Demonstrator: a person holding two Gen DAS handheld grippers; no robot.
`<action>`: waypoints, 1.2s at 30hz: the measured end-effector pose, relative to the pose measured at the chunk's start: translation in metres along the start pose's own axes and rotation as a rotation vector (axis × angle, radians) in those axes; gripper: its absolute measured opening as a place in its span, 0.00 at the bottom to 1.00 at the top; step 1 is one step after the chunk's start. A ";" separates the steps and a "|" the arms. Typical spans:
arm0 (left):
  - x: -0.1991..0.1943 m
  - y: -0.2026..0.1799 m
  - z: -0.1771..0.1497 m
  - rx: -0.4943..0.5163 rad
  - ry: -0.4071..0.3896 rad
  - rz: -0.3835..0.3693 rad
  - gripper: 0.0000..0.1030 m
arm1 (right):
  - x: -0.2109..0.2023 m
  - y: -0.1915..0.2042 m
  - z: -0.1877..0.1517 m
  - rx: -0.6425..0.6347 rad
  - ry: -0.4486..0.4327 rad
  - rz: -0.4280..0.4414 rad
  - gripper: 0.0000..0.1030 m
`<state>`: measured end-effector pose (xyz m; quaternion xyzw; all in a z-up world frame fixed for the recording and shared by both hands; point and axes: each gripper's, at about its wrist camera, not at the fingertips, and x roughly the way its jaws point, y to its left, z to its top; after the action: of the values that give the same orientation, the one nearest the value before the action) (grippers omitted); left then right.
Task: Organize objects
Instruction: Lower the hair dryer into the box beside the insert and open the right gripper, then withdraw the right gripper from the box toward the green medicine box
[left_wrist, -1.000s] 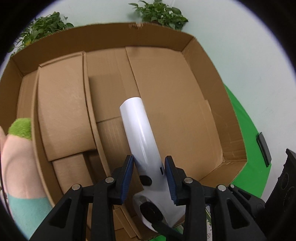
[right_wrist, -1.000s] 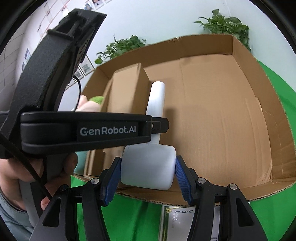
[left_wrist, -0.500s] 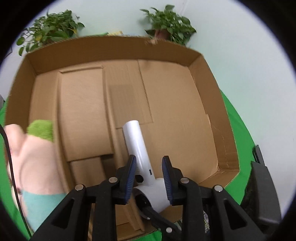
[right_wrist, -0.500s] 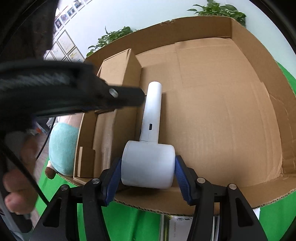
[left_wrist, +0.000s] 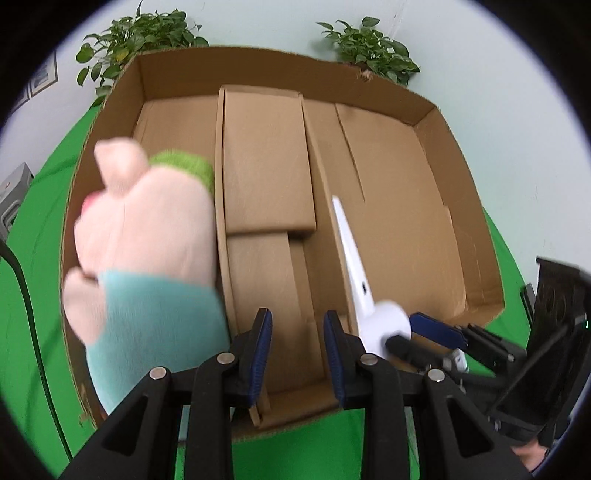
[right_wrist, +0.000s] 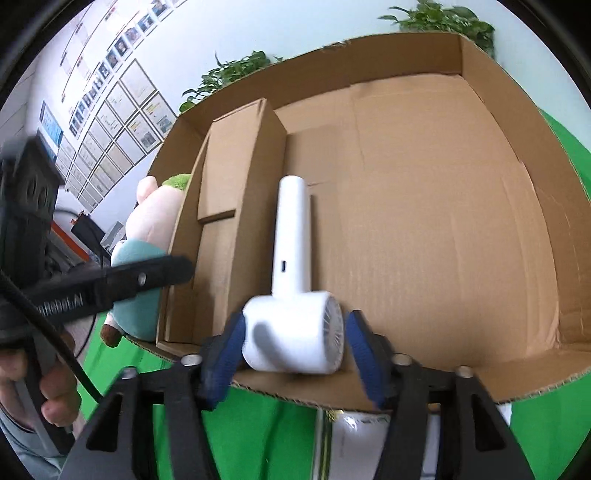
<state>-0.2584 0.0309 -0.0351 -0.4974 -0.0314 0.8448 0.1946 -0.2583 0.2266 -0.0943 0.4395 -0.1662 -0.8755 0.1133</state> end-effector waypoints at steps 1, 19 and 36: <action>0.001 0.000 -0.005 0.003 0.004 -0.003 0.27 | 0.002 0.000 -0.001 -0.004 0.012 -0.003 0.31; 0.024 0.003 -0.032 -0.067 0.070 -0.034 0.19 | 0.000 0.001 -0.006 0.026 0.008 -0.047 0.57; -0.063 -0.037 -0.058 0.052 -0.415 0.279 0.84 | -0.080 0.004 -0.050 -0.124 -0.204 -0.151 0.99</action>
<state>-0.1710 0.0346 -0.0027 -0.3077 0.0203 0.9481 0.0782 -0.1711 0.2411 -0.0619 0.3514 -0.0890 -0.9303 0.0565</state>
